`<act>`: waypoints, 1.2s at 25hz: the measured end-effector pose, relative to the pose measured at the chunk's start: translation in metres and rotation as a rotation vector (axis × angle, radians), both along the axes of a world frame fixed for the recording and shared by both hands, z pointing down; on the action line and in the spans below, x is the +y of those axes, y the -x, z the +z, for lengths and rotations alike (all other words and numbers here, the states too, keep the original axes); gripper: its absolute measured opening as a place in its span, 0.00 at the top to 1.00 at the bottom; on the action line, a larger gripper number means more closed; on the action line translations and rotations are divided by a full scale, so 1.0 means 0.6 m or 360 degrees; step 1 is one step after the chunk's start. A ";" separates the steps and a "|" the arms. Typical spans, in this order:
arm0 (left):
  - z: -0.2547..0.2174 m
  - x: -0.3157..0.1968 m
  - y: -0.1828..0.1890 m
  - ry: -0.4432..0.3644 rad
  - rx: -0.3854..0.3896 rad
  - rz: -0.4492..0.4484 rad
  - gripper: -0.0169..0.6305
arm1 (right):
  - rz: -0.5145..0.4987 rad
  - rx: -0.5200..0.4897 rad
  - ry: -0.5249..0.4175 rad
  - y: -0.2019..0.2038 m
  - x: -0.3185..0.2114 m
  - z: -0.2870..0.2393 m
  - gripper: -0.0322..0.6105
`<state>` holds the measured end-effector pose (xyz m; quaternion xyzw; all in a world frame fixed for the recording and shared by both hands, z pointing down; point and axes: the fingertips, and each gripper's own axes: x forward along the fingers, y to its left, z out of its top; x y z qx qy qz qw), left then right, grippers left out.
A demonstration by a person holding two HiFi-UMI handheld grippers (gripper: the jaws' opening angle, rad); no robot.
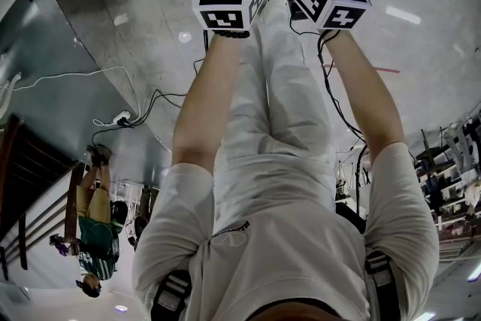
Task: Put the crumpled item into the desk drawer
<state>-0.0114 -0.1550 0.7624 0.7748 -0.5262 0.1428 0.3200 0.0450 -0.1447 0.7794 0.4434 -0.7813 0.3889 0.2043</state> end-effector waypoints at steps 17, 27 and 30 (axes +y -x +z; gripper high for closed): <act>-0.005 0.003 0.005 -0.0008 0.0010 0.0003 0.97 | 0.0073 -0.0042 -0.0132 -0.005 0.000 -0.032 0.86; -0.010 0.009 0.003 -0.0014 0.0007 0.0020 0.97 | 0.0106 -0.0021 -0.0194 -0.017 -0.007 -0.047 0.95; -0.019 0.014 0.002 -0.0020 0.0007 0.0021 0.97 | 0.0104 -0.0022 -0.0202 -0.019 -0.001 -0.057 0.95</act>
